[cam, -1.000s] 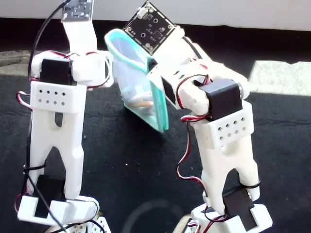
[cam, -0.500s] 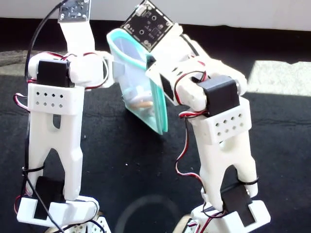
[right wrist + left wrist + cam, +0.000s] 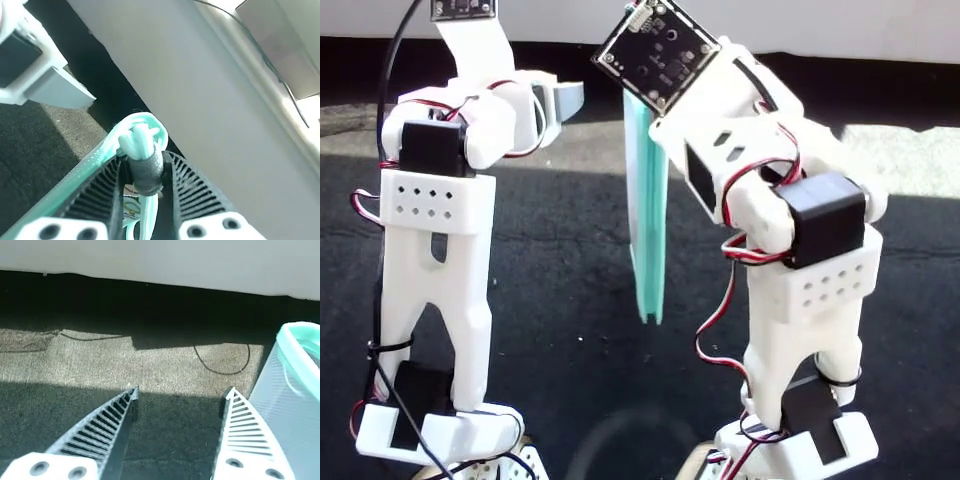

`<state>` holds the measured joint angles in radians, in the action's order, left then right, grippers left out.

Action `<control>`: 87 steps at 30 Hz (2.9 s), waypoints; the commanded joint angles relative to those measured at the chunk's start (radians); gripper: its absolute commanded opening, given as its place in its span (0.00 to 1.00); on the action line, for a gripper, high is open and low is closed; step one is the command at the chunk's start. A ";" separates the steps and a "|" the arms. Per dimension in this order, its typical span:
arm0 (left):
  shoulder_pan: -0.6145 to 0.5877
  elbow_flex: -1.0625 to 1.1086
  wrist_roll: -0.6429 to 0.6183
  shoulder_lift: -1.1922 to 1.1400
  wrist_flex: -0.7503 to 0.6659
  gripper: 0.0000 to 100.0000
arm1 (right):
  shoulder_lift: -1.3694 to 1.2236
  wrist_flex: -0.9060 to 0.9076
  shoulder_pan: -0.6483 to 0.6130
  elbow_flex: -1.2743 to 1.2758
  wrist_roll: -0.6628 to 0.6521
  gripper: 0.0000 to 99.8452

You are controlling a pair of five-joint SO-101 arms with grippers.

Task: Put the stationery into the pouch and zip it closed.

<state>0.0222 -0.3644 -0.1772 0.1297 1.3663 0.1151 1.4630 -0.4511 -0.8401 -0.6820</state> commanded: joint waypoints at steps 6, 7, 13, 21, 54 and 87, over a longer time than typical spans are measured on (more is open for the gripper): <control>0.053 -0.041 -0.008 0.045 0.235 0.28 | -0.082 -0.008 0.019 0.021 -0.021 0.01; 0.054 -0.039 -0.008 0.062 0.255 0.28 | -0.097 -0.008 0.021 0.021 -0.021 0.01; 0.079 -0.033 -0.008 0.165 0.301 0.28 | -0.148 -0.054 0.022 0.021 -0.018 0.01; 0.252 -0.031 -0.008 0.176 0.301 0.28 | -0.153 -0.085 0.024 0.021 -0.018 0.01; 0.222 0.285 -0.123 0.182 -0.005 0.32 | -0.148 -0.076 0.082 0.024 -0.018 0.01; 0.208 0.240 -0.084 0.202 -0.110 0.00 | -0.150 0.013 0.094 0.019 -0.020 0.01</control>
<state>0.2263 -0.0898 -0.2908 0.2816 1.2666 -0.0430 1.4753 -0.3560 -0.8063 -0.6912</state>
